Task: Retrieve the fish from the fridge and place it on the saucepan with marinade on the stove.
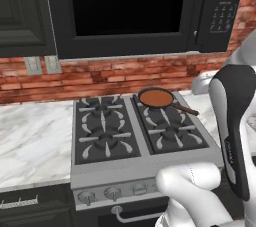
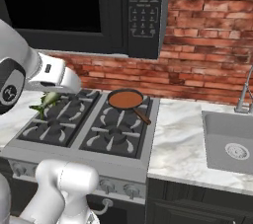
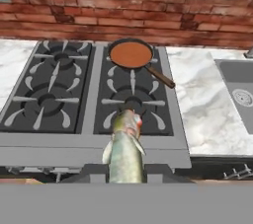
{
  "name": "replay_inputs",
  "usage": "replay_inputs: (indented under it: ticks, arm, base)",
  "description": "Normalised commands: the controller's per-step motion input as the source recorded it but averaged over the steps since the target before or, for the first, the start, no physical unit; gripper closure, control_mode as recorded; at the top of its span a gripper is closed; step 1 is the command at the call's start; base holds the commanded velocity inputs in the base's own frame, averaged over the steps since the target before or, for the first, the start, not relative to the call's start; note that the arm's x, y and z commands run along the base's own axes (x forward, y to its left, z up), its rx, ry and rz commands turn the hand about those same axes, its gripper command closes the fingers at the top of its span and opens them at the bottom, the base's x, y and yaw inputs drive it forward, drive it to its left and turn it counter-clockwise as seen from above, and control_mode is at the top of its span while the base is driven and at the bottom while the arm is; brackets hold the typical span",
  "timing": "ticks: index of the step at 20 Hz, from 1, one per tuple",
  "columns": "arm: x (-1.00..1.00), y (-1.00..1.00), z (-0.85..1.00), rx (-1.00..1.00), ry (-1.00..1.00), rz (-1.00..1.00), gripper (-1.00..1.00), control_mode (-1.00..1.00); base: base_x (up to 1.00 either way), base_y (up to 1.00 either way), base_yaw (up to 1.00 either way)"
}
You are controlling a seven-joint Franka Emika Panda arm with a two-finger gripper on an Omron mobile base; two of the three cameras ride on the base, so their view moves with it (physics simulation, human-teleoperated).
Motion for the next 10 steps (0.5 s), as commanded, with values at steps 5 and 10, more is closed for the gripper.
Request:
replay_inputs:
  ticks: [5, 10]
  arm:
    - [0.16, 0.00, -0.64, 0.00, 0.02, 0.07, 1.00, -1.00]
    - [0.14, 0.00, -0.55, 0.00, 0.00, 0.01, 1.00, -1.00]
  base:
    - [0.00, 0.00, 0.00]
    - [0.00, 0.00, 0.00]
